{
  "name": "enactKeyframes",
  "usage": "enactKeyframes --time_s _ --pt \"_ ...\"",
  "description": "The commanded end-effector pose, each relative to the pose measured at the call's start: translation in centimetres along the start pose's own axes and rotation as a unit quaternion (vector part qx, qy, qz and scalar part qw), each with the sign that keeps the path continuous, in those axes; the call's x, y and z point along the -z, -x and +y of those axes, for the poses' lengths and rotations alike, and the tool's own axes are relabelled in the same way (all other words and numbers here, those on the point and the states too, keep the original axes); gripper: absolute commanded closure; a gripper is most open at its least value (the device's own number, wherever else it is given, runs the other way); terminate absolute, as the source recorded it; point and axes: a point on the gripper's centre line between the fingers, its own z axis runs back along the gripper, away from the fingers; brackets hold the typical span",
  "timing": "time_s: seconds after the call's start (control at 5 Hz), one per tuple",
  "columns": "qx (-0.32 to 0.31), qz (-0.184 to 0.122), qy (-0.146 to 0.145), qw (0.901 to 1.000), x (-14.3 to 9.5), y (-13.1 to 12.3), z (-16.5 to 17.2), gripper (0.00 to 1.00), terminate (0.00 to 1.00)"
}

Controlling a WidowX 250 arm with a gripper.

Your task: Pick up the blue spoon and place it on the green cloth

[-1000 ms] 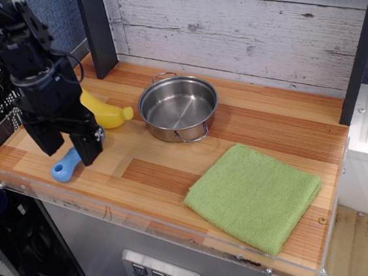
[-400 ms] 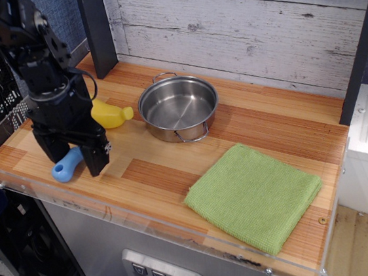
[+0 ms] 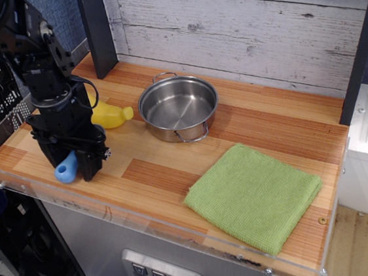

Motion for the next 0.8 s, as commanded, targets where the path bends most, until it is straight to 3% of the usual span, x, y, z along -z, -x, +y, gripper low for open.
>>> enactKeyframes --time_s 0.0,0.2,0.4,0.6 --pt "0.013 -0.02 -0.009 0.9997 -1.9 -0.9 -0.7 1.0 0.0" --pt "0.017 -0.022 -0.009 0.9996 -2.8 -0.9 -0.7 1.0 0.0" --pt "-0.013 -0.029 -0.007 0.9995 -7.1 -0.3 -1.2 1.0 0.0" --pt "-0.01 -0.022 0.025 0.9994 -9.8 -0.7 -3.9 1.0 0.0"
